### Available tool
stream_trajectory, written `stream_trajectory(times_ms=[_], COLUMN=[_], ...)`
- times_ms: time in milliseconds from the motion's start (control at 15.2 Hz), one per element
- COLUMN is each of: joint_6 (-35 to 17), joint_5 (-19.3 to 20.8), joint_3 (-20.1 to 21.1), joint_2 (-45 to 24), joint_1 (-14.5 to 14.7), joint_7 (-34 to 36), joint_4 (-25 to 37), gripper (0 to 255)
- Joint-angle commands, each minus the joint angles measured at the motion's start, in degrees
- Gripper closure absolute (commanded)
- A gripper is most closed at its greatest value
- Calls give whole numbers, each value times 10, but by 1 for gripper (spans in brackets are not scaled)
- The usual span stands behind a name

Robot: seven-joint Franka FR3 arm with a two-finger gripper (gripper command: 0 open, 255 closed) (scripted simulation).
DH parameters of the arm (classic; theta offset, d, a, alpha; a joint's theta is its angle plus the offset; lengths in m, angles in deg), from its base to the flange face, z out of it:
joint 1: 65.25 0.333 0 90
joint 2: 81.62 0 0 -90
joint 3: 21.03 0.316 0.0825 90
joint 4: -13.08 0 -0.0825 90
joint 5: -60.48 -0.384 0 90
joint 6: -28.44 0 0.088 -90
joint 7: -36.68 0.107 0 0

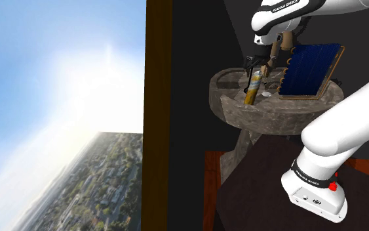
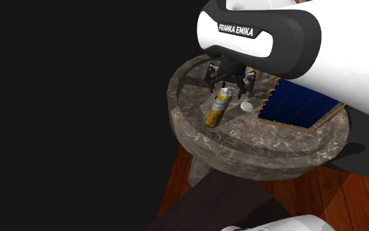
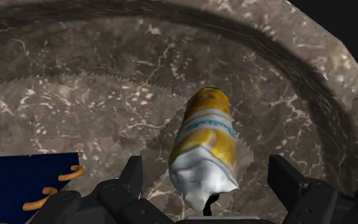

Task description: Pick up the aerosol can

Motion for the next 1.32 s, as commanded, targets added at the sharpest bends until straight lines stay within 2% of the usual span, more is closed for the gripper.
stream_trajectory(times_ms=[0,66,660,1254], joint_6=[-4,-4,-4,67], joint_5=[0,0,0,0], joint_3=[0,0,0,4], joint_2=[-1,-1,-1,11], joint_1=[0,0,0,1], joint_7=[0,0,0,1], joint_4=[-3,-3,-3,57], gripper=[0,255,255,255])
